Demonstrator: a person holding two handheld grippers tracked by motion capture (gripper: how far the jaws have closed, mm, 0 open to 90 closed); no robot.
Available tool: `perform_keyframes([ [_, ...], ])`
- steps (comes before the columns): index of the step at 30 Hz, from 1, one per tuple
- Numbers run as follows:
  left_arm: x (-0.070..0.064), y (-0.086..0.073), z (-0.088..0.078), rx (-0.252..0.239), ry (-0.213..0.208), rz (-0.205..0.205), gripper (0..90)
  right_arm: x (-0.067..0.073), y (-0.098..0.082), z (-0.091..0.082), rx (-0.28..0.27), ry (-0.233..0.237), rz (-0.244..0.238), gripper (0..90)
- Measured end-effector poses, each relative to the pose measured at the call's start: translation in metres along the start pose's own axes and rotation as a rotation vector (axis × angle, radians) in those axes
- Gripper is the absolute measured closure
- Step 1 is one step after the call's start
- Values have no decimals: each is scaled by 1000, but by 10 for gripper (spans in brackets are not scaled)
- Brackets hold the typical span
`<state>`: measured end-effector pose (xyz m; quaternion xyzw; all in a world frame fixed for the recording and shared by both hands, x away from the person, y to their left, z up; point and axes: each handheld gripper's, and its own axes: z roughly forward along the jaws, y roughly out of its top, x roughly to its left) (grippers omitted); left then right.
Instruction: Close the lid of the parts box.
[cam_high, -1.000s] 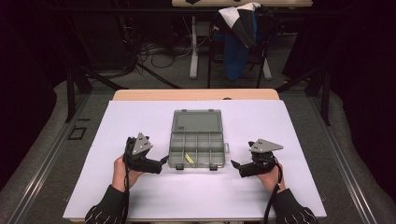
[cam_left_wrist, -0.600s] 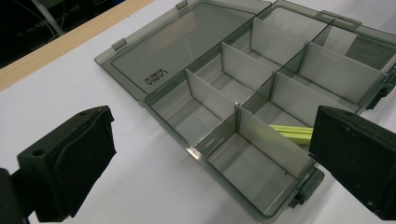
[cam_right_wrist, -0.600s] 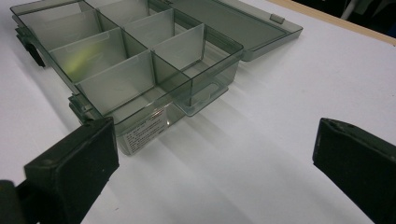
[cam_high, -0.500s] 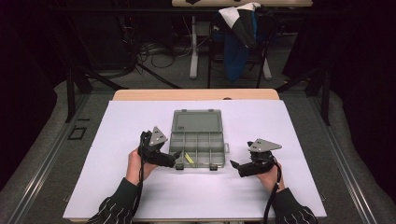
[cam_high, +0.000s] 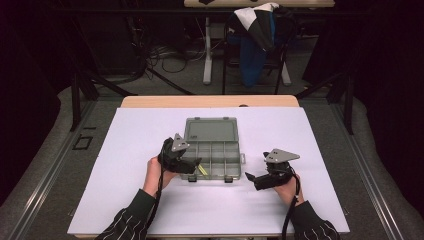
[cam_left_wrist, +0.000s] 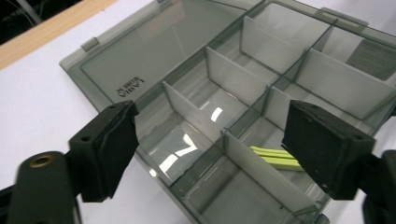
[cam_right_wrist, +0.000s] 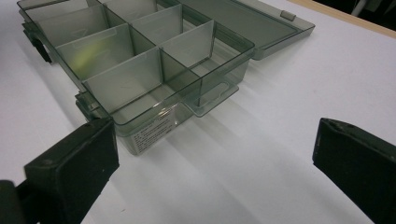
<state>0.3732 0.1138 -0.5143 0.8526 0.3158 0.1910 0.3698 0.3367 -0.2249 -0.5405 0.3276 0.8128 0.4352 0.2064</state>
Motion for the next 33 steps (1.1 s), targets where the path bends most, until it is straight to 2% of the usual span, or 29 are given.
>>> perform_keyframes([
  [4, 0, 0, 6, 5, -4, 2, 297, 1, 1, 0, -6, -3, -4, 0],
  [9, 0, -2, 14, 22, -17, -7, 343, 3, 1, 1, 0, -1, -14, 0],
  [11, 2, -2, 16, 9, -38, -9, 363, 3, 1, 1, 1, -4, -19, 0],
  [14, 4, -5, 22, 20, -66, -29, 393, 2, 1, 2, 5, -3, -17, 0],
  [18, 2, -8, 28, 22, -80, -33, 413, 4, 2, 3, 10, 1, -22, 0],
  [24, 3, -13, 32, 3, -86, -58, 464, 3, 2, 5, 13, 4, -22, 0],
  [33, 1, -14, 33, 14, -76, -65, 499, 5, 3, 8, 15, 11, -34, 1],
])
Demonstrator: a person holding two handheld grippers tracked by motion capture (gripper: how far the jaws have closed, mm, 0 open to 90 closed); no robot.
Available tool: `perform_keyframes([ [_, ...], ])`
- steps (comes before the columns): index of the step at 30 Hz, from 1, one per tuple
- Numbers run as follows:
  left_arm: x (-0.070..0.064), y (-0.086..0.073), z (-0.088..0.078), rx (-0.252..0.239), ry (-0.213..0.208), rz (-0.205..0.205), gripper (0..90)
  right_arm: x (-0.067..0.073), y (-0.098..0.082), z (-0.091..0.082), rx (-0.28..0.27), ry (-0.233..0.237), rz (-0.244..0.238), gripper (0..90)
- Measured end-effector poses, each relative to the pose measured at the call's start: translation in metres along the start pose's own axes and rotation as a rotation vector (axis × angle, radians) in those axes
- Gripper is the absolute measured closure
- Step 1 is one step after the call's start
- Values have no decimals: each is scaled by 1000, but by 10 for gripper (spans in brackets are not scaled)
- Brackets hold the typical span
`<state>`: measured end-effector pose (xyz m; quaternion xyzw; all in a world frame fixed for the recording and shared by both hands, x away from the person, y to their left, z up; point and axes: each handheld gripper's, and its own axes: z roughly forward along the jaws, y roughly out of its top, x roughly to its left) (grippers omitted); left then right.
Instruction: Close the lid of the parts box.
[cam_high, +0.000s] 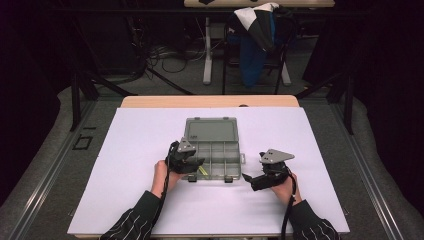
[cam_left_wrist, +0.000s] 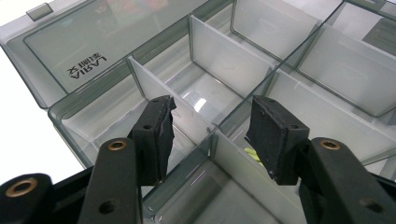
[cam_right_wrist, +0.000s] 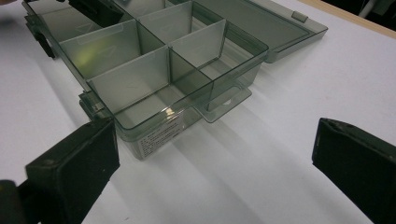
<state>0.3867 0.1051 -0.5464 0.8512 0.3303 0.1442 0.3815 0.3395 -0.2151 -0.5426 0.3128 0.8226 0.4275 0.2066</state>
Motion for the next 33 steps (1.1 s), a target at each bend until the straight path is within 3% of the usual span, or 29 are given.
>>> perform_keyframes([
  [9, -2, 0, -1, -1, 12, -1, 530, -2, 7, 10, 5, 6, 4, 5],
  [14, -3, 0, -2, 2, 17, 4, 535, -9, 10, 13, 5, 4, 32, 0],
  [22, -3, -1, -2, 1, 21, 3, 538, -20, 19, 17, -18, -46, 49, 0],
  [33, -3, -1, -2, -1, 18, -3, 539, -35, 35, 30, -24, -56, 78, 0],
])
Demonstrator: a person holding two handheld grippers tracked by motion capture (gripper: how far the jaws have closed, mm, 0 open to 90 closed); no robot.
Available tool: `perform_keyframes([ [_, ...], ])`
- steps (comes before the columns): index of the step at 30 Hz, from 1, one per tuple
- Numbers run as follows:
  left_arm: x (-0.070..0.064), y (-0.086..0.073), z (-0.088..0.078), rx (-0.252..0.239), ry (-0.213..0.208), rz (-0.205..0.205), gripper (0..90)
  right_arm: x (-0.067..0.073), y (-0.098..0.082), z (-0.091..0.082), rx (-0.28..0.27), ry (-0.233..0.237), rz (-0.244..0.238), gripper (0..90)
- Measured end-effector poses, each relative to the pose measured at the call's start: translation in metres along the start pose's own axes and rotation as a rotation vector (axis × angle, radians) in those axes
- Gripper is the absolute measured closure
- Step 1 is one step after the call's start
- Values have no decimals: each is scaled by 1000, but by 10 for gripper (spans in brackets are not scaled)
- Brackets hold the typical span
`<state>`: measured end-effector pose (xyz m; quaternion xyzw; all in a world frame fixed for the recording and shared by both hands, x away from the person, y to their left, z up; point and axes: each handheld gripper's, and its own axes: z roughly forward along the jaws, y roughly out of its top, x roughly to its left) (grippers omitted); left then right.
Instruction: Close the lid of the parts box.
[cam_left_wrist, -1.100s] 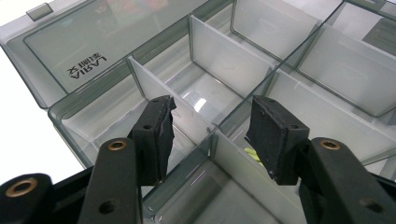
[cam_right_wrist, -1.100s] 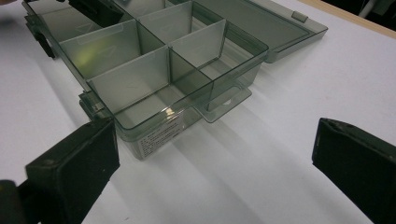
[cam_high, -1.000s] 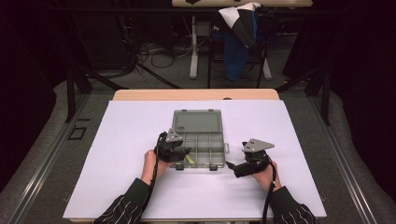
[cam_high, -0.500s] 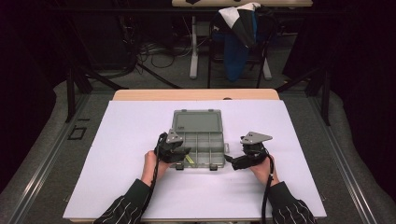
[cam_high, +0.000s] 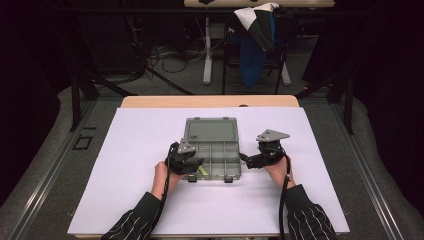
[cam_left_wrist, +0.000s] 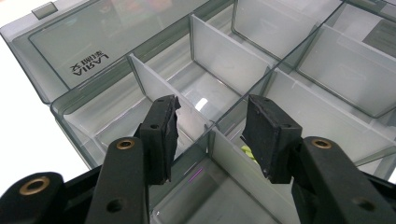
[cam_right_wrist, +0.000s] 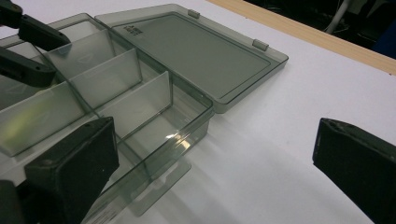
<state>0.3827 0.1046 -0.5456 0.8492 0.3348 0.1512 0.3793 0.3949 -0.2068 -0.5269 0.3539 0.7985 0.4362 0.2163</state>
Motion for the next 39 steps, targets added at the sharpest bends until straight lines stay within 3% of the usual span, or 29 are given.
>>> perform_keyframes([
  [2, 0, 0, 0, 0, -1, 1, 539, -2, 3, 4, 16, -3, 4, 0],
  [9, 0, 0, 0, 0, -3, 1, 539, -12, 16, 12, -12, -9, 34, 73],
  [15, 1, 0, 0, -2, -4, -1, 540, -20, 19, 25, 13, -18, 63, 387],
  [20, 1, 0, 0, -2, -4, -1, 540, -26, 20, 34, 54, -26, 59, 621],
  [25, 1, 0, 0, -4, -4, -1, 540, -28, 20, 43, 84, -34, 73, 804],
  [31, 1, 0, 0, -2, -5, -1, 541, -31, 21, 54, 138, -25, 80, 899],
  [39, 1, 0, 0, -4, -6, -1, 541, -33, 19, 66, 194, -13, 61, 900],
])
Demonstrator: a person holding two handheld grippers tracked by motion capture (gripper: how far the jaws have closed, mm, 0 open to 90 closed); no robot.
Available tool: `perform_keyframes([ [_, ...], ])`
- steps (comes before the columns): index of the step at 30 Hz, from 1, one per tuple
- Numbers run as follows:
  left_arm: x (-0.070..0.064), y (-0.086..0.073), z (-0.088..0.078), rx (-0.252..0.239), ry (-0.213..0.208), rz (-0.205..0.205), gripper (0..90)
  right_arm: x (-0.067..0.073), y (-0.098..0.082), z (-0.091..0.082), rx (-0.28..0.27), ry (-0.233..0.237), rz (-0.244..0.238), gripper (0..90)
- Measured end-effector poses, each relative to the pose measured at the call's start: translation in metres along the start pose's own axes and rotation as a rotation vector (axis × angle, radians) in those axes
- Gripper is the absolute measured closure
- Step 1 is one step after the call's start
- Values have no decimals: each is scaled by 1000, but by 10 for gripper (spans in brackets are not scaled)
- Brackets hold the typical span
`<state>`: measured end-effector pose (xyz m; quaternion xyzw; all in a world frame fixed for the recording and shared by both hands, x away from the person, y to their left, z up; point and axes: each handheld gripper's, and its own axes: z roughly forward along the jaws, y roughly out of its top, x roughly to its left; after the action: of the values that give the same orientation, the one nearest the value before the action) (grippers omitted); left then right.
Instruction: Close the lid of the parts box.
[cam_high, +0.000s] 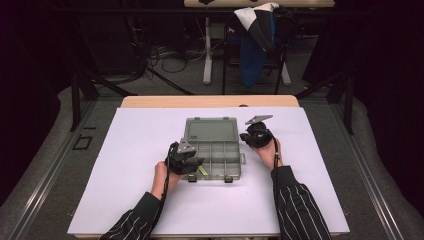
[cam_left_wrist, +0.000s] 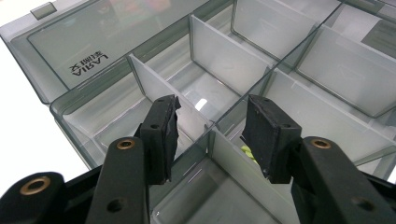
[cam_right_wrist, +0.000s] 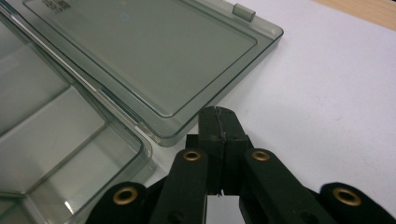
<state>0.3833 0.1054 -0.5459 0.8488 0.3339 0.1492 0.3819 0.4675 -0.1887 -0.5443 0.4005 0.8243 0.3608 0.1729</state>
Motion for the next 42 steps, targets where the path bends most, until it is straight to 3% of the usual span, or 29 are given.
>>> perform_keyframes([
  [10, 0, 0, 0, 0, -1, 2, 541, 0, -3, 7, 68, 17, -40, 900],
  [19, 1, 0, 0, -1, -7, 2, 542, 2, -3, 10, 96, 29, -64, 900],
  [20, 1, 0, 0, -2, -8, 2, 542, 2, -4, 11, 79, 31, -61, 900],
  [23, 1, 0, 0, -3, -10, 1, 543, 1, -3, 9, 105, 34, -65, 900],
  [32, 3, -1, 0, -8, -26, 3, 547, -1, -4, 11, 91, 50, -77, 900],
  [34, 3, -1, 0, -8, -27, 4, 548, -1, -5, 12, 65, 52, -71, 900],
  [37, 4, -1, 1, -8, -28, 6, 549, -2, -4, 11, 96, 53, -76, 900],
  [42, 4, -1, 1, -8, -29, 7, 549, -2, -4, 11, 85, 53, -65, 900],
])
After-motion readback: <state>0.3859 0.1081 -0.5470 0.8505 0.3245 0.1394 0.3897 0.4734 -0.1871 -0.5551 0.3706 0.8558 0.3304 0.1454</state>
